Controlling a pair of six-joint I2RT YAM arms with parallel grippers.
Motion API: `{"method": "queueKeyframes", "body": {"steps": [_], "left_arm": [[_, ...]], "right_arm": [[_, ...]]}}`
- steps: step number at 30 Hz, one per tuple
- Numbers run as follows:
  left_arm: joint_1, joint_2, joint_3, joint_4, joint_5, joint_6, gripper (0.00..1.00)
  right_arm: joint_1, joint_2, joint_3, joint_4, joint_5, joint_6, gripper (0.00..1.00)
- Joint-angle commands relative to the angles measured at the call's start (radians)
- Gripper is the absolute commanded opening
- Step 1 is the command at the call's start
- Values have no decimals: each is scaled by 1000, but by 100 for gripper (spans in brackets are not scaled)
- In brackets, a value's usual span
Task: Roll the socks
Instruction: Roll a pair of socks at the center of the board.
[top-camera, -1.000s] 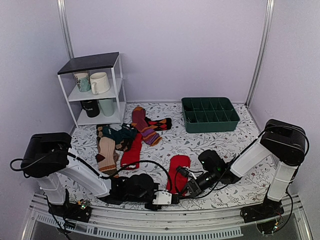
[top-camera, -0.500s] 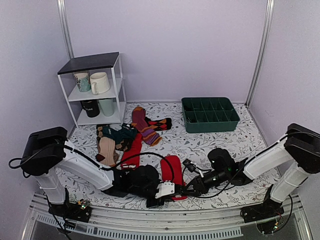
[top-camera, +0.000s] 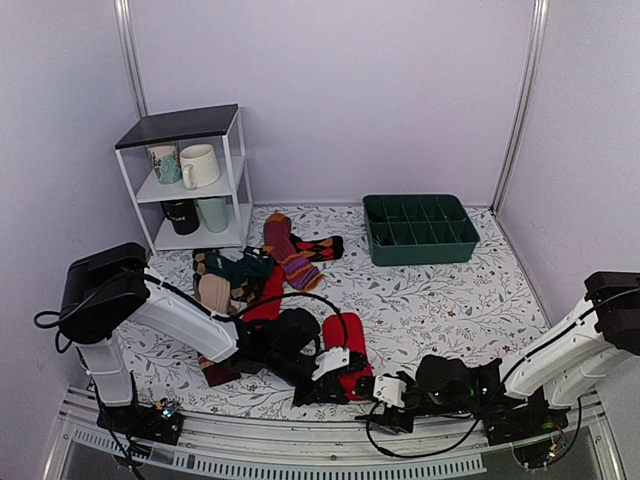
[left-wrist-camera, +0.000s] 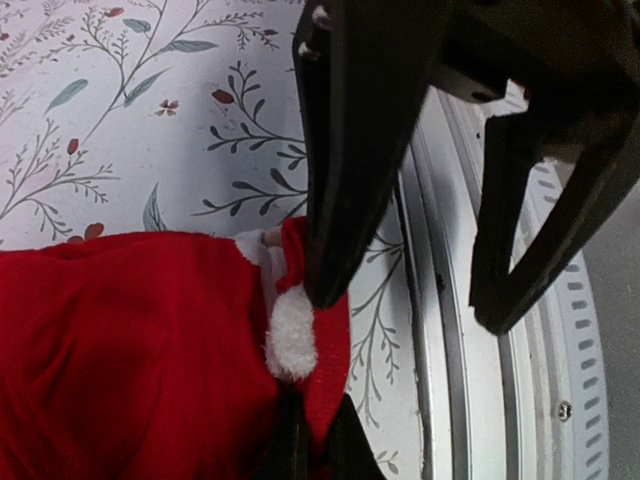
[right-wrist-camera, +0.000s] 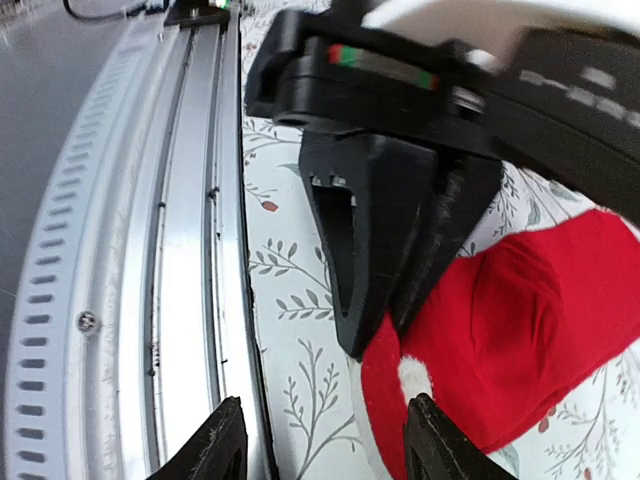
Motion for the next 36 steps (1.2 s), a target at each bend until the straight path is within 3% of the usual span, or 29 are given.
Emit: {"method": "queueKeyframes", "body": {"steps": [1,4,10,21,23,26,31,36], "left_arm": [[-2,79,-53,-208,19,-16,0],[0,83,-55,-203,22,-15,0],[1,83,-58,-197,24,-15,0],[3,85,-58,-194,30,-14,0],[4,85,-58,-194,32,-14,0],[5,84,-58,-194,32,-15,0],[5,84,-57,-194,32,-14,0],[4,84,-57,-194,32,-13,0]], "right_arm": [[69,69,70,-51,216,-148,54],[78,81,70,-53,282,-157,54],[78,80,84,-137,235,-102,47],[108,123,108,-174,256,-34,44],[108,131,117,-180,293,-23,44],[108,131,128,-186,392,-20,52],[108,26,102,-188,449,-39,54],[133,-120,41,-138,289,-71,49]]}}
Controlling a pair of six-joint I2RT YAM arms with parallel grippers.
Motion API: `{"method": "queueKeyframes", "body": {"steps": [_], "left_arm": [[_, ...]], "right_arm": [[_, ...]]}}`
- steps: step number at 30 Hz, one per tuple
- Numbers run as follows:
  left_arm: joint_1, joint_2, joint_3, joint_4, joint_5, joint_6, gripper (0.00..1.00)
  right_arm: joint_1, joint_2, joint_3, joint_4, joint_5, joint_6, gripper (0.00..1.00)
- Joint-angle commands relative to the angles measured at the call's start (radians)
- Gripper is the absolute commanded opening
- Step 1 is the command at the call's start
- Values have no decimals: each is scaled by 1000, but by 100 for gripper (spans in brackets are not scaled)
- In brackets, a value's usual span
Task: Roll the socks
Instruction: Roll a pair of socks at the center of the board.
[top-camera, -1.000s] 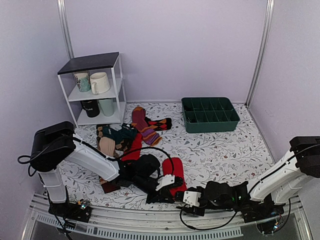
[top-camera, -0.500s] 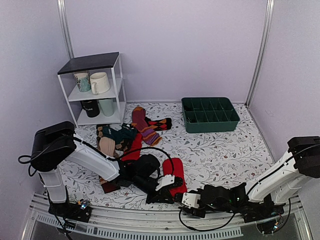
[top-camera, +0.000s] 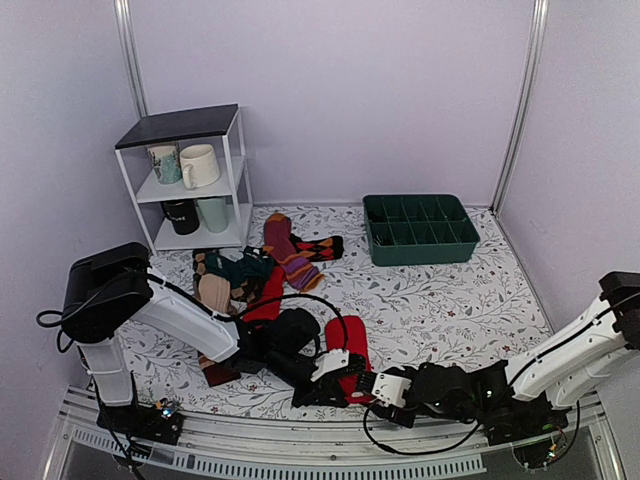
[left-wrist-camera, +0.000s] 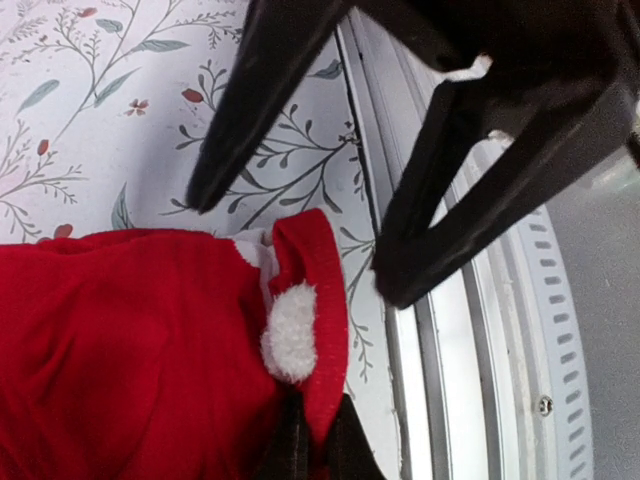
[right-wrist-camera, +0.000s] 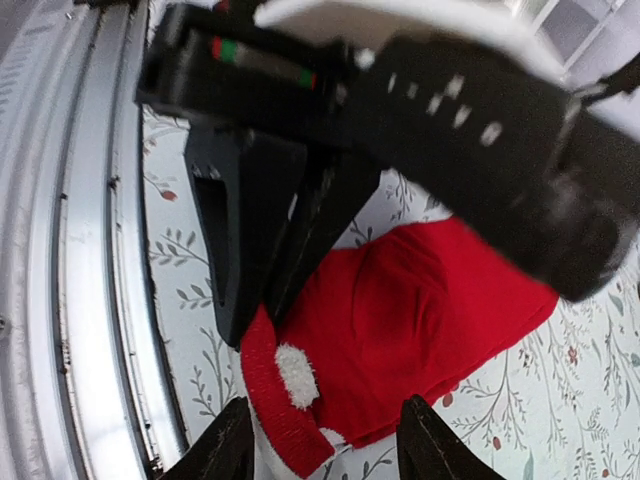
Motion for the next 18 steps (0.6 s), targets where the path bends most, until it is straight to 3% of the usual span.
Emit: {"method": "queueKeyframes", "body": {"steps": [1,7,13,18], "left_arm": [[-3,70,-55,-201,-29,-11,0],[-3,71,-56,-199,-26,-12,0],[-4,71,-55,-200,-26,-13,0],[-3,71,-55,-201,-26,-12,0]], "right_arm": [[32,-117,-36,46,-91,-26,48],[37,5,7,47,-161,-25,48],[35,100,52,45,-66,-65,49],[23,112,53,23,-89,-65,49]]}}
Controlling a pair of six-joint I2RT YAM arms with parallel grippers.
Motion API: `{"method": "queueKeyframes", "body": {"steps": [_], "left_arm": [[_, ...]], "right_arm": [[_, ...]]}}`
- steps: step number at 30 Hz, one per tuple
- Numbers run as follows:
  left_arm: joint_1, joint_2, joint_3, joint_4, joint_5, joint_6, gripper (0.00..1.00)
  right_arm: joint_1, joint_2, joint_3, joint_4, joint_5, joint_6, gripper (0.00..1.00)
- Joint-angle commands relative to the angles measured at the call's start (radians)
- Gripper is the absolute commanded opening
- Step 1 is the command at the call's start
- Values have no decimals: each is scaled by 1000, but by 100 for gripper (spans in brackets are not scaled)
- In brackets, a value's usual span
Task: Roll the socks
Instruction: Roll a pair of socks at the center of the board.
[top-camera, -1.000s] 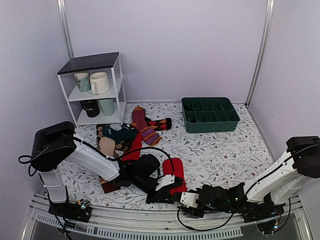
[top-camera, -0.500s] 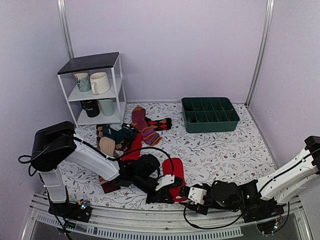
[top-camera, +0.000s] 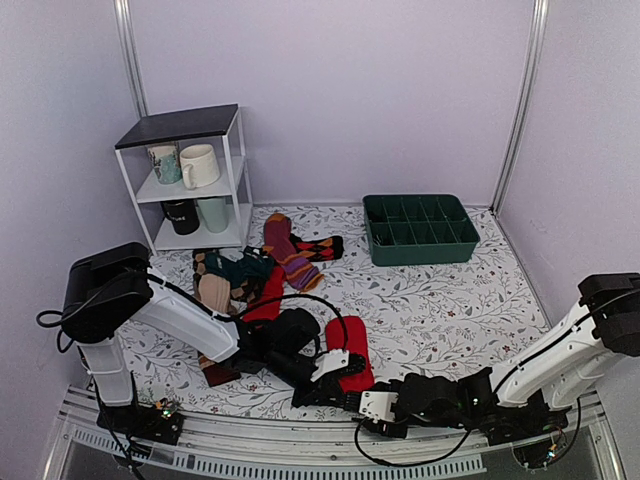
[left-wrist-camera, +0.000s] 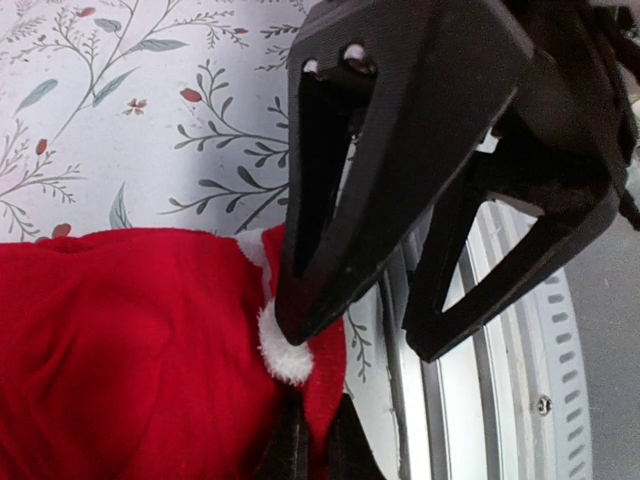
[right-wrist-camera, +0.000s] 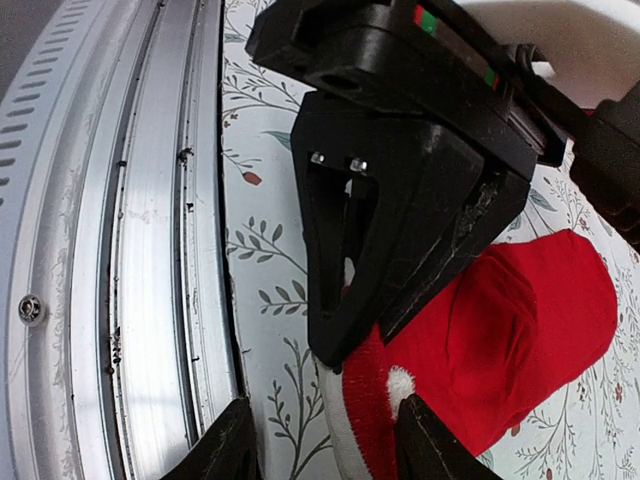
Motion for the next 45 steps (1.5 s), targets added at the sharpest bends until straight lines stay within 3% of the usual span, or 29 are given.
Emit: {"method": "queueKeyframes", "body": {"steps": [1,9,18,20,23,27,32,37,45], "left_arm": [[-3,71,-55,-199,-28,-12,0],[-4,71,-54,-201,-21,-2,0],[-2,92,-57,-196,-39,11,0],[0,50,-74,-176,-76,-2,5],[10,-24,-115,-105,-174,-33,20],[13,-171,-191,-6,-337,-27,30],[9,-360,-325,175,-442,22,31],[-76,-501,-449,345,-492,222,30],[-109,-362,-354,350,-402,373,34]], "right_arm": [[-12,29,20,-21,-4,-3,49],[-13,38,35,-121,-51,89,40],[-16,134,94,-218,-102,208,13],[-28,130,84,-216,-121,241,10],[-47,109,61,-207,-149,291,9],[-73,86,41,-199,-187,330,9],[-142,55,16,-174,-301,360,9],[-254,80,25,-164,-477,424,9],[-335,211,84,-190,-667,482,9]]}}
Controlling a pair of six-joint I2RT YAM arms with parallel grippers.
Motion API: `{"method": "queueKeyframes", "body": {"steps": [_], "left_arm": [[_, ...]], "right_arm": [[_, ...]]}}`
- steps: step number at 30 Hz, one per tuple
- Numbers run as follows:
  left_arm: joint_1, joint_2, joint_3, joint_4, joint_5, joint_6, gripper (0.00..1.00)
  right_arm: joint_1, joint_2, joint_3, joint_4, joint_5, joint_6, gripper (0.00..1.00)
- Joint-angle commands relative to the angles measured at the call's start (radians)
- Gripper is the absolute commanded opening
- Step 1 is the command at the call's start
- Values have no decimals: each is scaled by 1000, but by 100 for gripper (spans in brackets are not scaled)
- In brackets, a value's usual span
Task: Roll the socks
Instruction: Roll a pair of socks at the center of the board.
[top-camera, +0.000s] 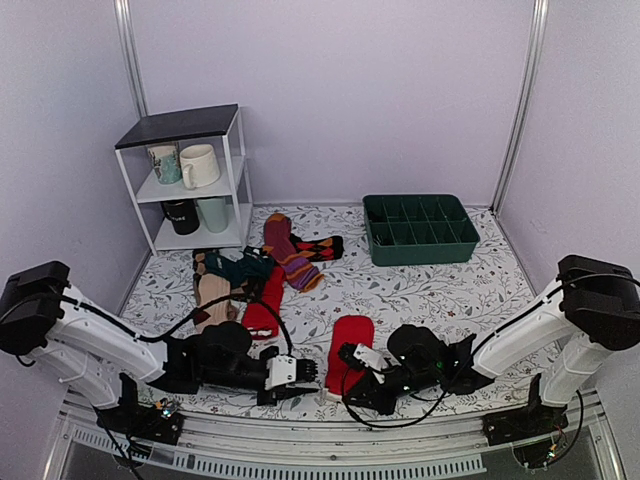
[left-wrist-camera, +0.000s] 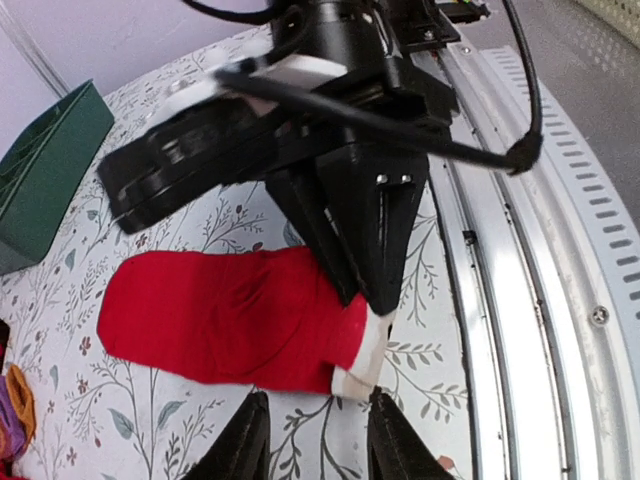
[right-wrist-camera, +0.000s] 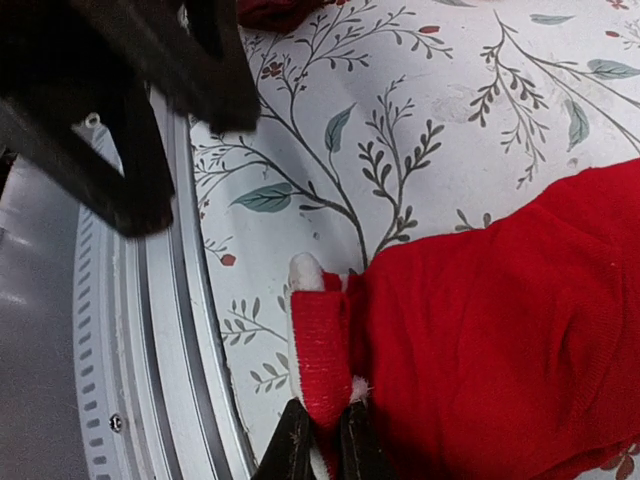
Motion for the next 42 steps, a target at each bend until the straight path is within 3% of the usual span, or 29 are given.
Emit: {"method": "queueKeyframes", "body": {"steps": [1,7,21,28,36,37,38,42], "left_arm": [[-33,126,74,25,31,115,34],[-64,198,97,44,44,154,41],[-69,304,161,11,-39,203,41],[-70,304,166,-54,-17,175,26],[-74,298,164,-36,-13,155,25],[-74,299,167,-35,-6,153,18],[-75,303,171,-38,3,150,2],[-75,317,182,-60,24,103,0]], "right_arm": [[-23,109,-4,-163,-120,47,9],[-37,124,-2,-169,-153,43,9],[-44,127,-4,-186,-176,22,8],[-47,130,-3,-186,-179,24,8],[-50,143,3,-189,-184,30,8],[-52,144,4,-191,-183,31,8],[-52,145,6,-191,-184,32,8],[-54,143,6,-190,-179,35,10]]}}
